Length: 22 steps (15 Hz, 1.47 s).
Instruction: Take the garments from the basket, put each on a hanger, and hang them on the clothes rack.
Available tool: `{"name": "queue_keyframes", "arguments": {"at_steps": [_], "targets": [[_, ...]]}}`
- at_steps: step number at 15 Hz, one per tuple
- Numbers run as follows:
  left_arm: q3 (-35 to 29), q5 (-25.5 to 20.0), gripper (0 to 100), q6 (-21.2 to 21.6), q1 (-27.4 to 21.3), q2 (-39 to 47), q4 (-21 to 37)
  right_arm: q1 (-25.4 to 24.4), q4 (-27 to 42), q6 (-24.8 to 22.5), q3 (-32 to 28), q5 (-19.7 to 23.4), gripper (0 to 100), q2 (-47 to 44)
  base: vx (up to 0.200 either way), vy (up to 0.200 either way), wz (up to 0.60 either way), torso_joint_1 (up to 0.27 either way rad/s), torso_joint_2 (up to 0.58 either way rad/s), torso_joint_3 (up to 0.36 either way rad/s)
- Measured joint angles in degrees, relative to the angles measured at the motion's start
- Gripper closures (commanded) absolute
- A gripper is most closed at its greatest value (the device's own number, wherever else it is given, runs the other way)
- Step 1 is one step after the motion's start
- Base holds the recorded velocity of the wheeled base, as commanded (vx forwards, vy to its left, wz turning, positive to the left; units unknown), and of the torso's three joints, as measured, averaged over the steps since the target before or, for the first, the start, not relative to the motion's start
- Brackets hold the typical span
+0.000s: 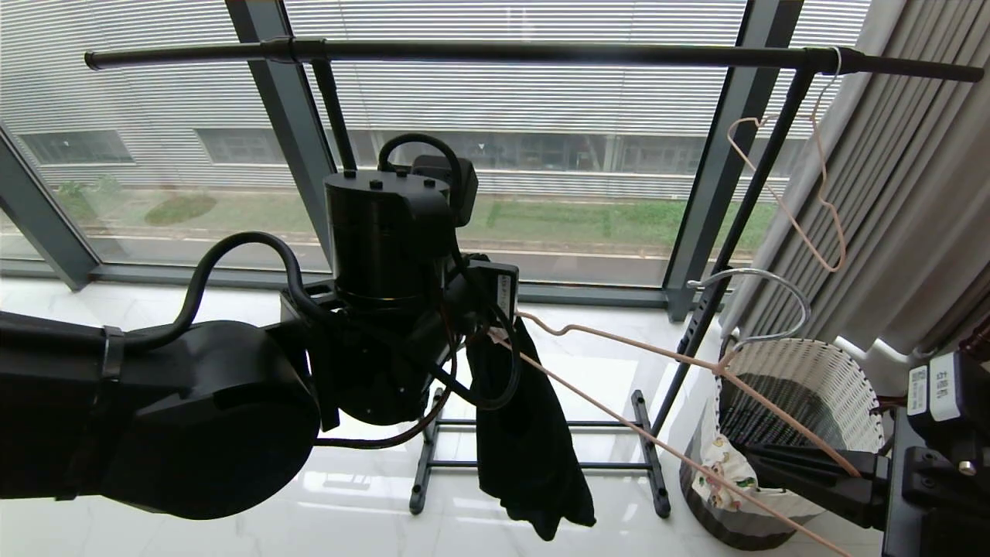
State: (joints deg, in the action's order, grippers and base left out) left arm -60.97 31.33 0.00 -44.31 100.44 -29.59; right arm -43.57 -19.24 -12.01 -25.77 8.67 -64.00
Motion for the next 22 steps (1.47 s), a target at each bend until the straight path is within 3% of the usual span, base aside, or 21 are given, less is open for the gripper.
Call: {"name": "queue_keyframes", "arguments": {"at_steps": [16, 22], "targets": [[-0.4, 5.5, 100, 0.0, -0.8, 0.3, 0.0, 3.7, -4.5, 0.2, -0.3, -0.4, 100, -1.9, 0.000, 0.000, 0.00, 0.000, 0.00, 0.000], [-1.6, 5.7, 100, -0.1, -2.7, 1.4, 0.0, 3.9, -5.7, 0.4, -0.5, -0.3, 100, -3.2, 0.000, 0.000, 0.00, 0.000, 0.00, 0.000]]}}
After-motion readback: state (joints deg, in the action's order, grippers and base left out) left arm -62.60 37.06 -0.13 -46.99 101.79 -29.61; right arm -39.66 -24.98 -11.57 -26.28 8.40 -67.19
